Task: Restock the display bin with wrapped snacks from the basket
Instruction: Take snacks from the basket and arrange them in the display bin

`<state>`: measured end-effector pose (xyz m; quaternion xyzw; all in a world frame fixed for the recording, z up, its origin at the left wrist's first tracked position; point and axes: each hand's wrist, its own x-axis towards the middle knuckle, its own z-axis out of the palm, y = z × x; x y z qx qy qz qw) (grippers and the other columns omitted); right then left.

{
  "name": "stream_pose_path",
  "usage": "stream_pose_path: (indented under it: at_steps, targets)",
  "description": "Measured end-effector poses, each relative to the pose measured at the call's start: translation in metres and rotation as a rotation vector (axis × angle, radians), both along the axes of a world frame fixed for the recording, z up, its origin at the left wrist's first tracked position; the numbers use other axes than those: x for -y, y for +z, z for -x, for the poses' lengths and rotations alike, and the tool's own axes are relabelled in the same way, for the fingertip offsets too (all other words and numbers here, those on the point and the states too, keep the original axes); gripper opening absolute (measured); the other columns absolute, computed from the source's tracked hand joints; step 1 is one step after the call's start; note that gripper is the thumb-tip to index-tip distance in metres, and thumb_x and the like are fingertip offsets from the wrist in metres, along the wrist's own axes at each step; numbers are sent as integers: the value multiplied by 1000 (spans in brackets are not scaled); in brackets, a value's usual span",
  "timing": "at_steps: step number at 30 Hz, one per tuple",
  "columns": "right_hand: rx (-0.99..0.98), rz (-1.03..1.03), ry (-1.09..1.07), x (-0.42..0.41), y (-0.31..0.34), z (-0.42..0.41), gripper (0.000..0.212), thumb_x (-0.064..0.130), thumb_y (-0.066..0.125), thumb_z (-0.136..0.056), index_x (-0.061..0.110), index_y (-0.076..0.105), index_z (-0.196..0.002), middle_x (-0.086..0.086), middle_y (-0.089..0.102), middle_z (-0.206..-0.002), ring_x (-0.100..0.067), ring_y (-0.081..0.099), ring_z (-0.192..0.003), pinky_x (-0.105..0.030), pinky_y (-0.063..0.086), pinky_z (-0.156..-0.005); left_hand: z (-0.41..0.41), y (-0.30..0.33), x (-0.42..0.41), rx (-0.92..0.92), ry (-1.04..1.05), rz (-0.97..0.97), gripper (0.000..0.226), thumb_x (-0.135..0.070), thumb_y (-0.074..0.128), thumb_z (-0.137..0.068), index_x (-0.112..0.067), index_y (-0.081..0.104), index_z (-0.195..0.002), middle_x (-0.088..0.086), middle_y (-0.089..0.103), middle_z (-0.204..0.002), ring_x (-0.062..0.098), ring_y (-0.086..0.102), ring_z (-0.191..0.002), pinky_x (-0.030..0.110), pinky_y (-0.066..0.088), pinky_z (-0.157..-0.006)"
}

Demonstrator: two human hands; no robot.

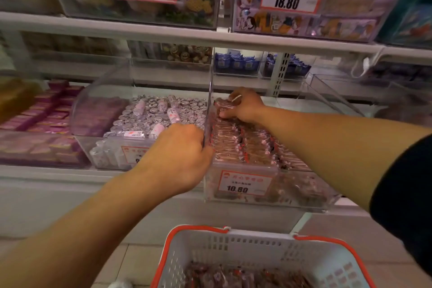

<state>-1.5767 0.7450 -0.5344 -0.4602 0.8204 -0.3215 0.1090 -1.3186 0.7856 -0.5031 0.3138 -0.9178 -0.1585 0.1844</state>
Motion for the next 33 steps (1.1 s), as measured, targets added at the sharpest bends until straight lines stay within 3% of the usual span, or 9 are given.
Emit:
stream_pose_path:
  at_steps: [4, 7, 13, 18, 21, 25, 30, 33]
  targets:
    - [-410, -82, 106, -4, 1, 3, 68, 60, 84, -63, 26, 55, -114, -5, 66, -117, -25, 61, -100, -32, 46, -77, -2, -1, 2, -15, -21, -1, 36, -30, 53, -92, -10, 62, -63, 6, 67, -64, 23, 63, -63, 42, 54, -64]
    - [-598, -146, 148, -9, 9, 3, 81, 62, 81, -65, 25, 50, -129, -7, 60, -129, -29, 59, -111, -34, 45, -80, -2, -3, 5, -19, -23, 13, 37, -31, 53, -92, -11, 61, -62, 4, 66, -63, 22, 61, -62, 42, 53, -62]
    - [-406, -193, 90, -18, 23, 10, 71, 40, 89, -67, 11, 61, -126, -11, 63, -123, -27, 60, -110, -35, 49, -91, -2, -4, 5, -10, -22, -3, 36, -31, 52, -90, -14, 57, -59, 2, 62, -61, 20, 59, -59, 33, 47, -53]
    - [-139, -103, 1, -10, 16, 2, 62, 24, 92, -65, 8, 69, -120, -11, 69, -120, -24, 65, -110, -31, 50, -100, -3, -2, 2, -31, -10, -46, 32, -28, 53, -89, -14, 59, -60, 1, 64, -62, 21, 62, -61, 37, 53, -57]
    - [-19, -68, -16, -9, 14, 4, 59, 17, 93, -63, 12, 70, -118, -8, 70, -119, -22, 65, -111, -31, 49, -101, -3, -1, 2, -26, -9, -38, 32, -26, 52, -88, -13, 60, -61, 3, 64, -61, 22, 62, -61, 40, 54, -59]
    - [57, 9, -68, -14, 13, 12, 51, 8, 92, -62, 11, 69, -107, -10, 73, -105, -20, 70, -97, -36, 55, -94, -3, -2, 3, -19, -3, -52, 32, -26, 52, -88, -12, 61, -60, 3, 64, -59, 23, 63, -60, 41, 54, -60]
    - [39, -2, -81, -15, 11, 12, 48, 16, 93, -63, 12, 69, -105, -10, 70, -115, -23, 66, -104, -28, 51, -83, -3, -4, 5, -28, -6, -16, 33, -32, 52, -88, -15, 58, -60, 1, 62, -62, 21, 60, -61, 33, 48, -54]
    - [56, -12, -92, -14, 13, 12, 52, 21, 93, -62, 12, 69, -107, -11, 67, -122, -25, 63, -112, -35, 53, -94, -4, -6, 5, -35, 11, 51, 35, -36, 54, -89, -17, 57, -60, 0, 58, -59, 20, 57, -59, 29, 40, -51]
